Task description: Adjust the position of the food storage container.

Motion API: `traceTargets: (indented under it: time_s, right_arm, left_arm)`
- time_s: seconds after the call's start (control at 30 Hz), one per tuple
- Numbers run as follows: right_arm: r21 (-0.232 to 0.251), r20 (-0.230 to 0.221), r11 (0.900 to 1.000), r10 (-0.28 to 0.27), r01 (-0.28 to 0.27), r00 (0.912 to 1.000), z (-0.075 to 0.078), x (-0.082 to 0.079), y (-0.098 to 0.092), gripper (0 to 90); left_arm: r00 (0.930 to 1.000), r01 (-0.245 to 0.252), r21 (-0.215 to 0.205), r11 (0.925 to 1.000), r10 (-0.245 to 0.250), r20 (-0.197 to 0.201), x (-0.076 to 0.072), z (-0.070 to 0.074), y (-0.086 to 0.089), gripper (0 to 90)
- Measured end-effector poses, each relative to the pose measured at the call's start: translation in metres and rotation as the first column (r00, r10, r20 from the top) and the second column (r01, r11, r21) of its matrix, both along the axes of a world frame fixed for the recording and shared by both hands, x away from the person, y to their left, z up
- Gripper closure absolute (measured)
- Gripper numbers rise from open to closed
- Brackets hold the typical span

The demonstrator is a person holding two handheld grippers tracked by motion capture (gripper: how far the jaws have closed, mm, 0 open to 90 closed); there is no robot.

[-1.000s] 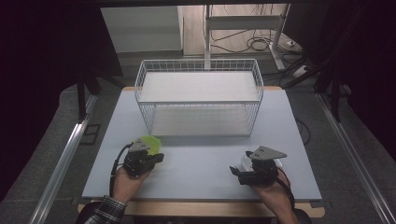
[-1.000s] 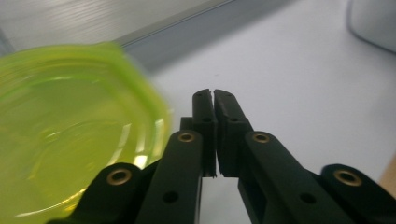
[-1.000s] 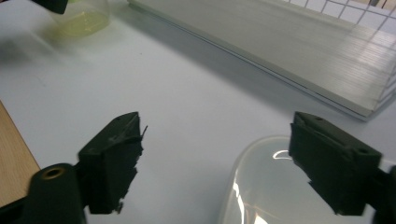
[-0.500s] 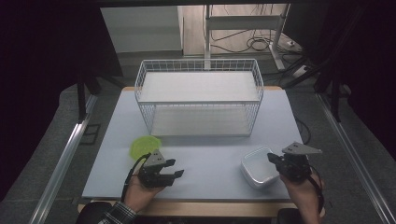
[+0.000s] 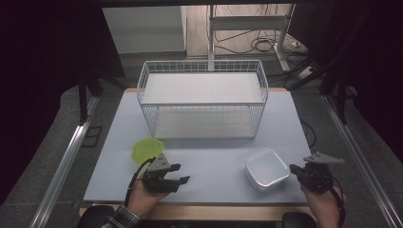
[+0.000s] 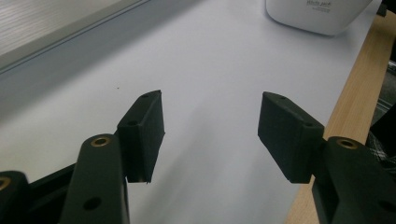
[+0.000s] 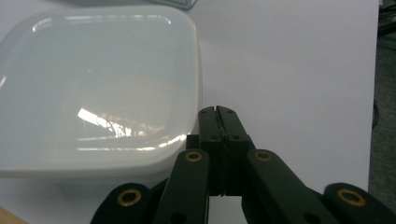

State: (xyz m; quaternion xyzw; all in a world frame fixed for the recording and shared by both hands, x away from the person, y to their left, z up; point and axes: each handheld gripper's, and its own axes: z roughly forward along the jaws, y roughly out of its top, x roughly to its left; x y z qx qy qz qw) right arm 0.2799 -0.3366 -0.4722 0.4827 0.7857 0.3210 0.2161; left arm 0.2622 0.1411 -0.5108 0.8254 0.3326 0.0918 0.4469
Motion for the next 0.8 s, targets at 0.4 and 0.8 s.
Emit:
traceTargets:
  time_s: [0.4, 0.8]
  right_arm:
    - [0.042, -0.067, 0.995, 0.098, -0.096, 0.9929, -0.006, -0.016, 0.025, 89.8]
    - [0.025, -0.102, 0.973, 0.229, -0.228, 0.9679, -0.017, -0.008, 0.075, 89.2]
  left_arm:
    - [0.9994, 0.031, 0.007, 0.9995, -0.03, -0.014, -0.001, -0.001, -0.005, 50.9]
    - [0.9975, 0.054, 0.006, 0.9985, -0.054, -0.046, 0.009, -0.005, -0.014, 66.1]
